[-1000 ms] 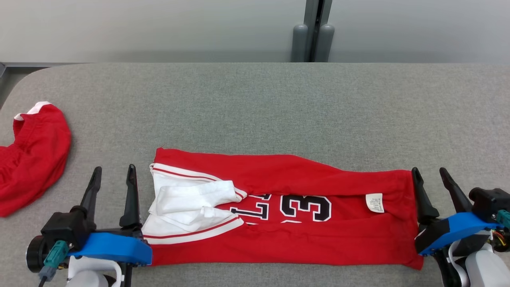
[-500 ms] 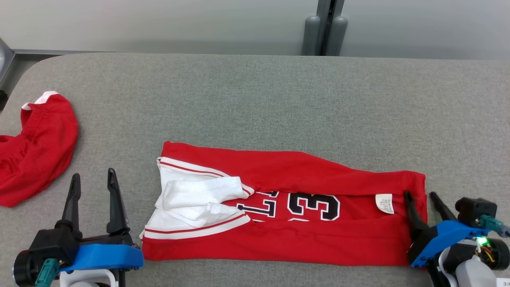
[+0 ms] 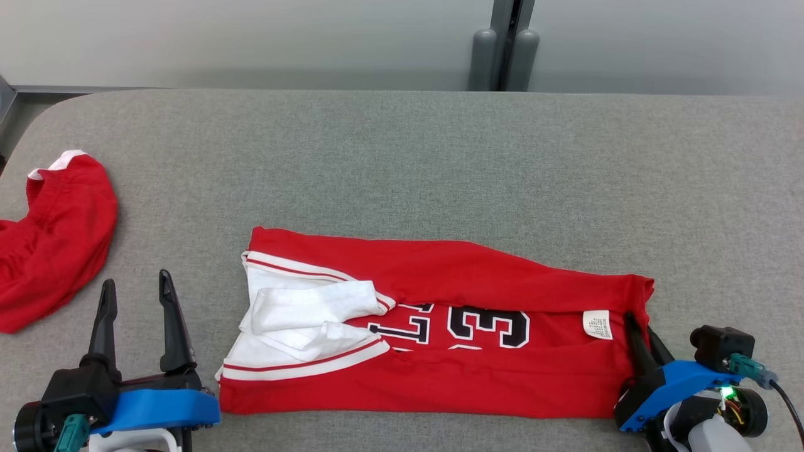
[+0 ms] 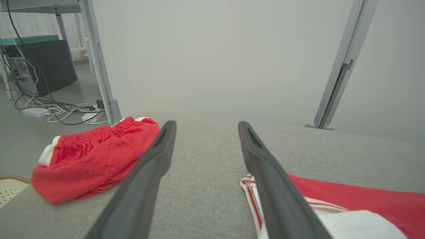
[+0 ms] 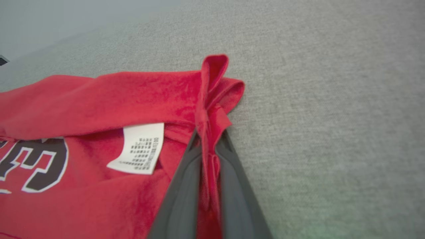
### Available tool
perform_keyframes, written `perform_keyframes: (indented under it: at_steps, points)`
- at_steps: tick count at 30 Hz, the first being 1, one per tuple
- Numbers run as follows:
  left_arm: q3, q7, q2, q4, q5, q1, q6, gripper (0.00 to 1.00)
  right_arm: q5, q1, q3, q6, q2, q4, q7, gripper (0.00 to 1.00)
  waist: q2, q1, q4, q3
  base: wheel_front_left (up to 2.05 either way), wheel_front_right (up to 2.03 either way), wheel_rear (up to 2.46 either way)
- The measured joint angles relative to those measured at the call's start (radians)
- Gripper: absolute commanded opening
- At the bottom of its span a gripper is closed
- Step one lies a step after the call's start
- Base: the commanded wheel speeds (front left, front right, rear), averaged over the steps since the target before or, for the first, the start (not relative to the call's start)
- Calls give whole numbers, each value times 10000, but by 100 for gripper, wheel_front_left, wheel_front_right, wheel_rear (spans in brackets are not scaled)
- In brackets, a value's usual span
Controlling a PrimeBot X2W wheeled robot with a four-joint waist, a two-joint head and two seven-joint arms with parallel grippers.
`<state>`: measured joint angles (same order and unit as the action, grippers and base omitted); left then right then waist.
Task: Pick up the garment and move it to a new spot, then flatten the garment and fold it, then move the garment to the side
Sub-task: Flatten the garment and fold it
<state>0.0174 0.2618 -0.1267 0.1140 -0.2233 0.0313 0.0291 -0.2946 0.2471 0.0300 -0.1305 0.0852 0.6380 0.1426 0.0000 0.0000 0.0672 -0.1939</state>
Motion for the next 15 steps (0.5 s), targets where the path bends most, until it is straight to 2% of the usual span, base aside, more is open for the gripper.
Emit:
perform_keyframes:
  at_steps: [4, 15]
  points:
    - [213, 0, 171, 29, 284, -35, -194, 100, -153, 110, 155, -4, 148, 79, 211, 0, 0, 0, -74, 48, 0, 0, 0]
    - [717, 0, 479, 109, 708, -88, -600, 100, -322, 484, 1361, -4, 1825, -88, 234, 0, 0, 0, -250, 268, 0, 0, 0]
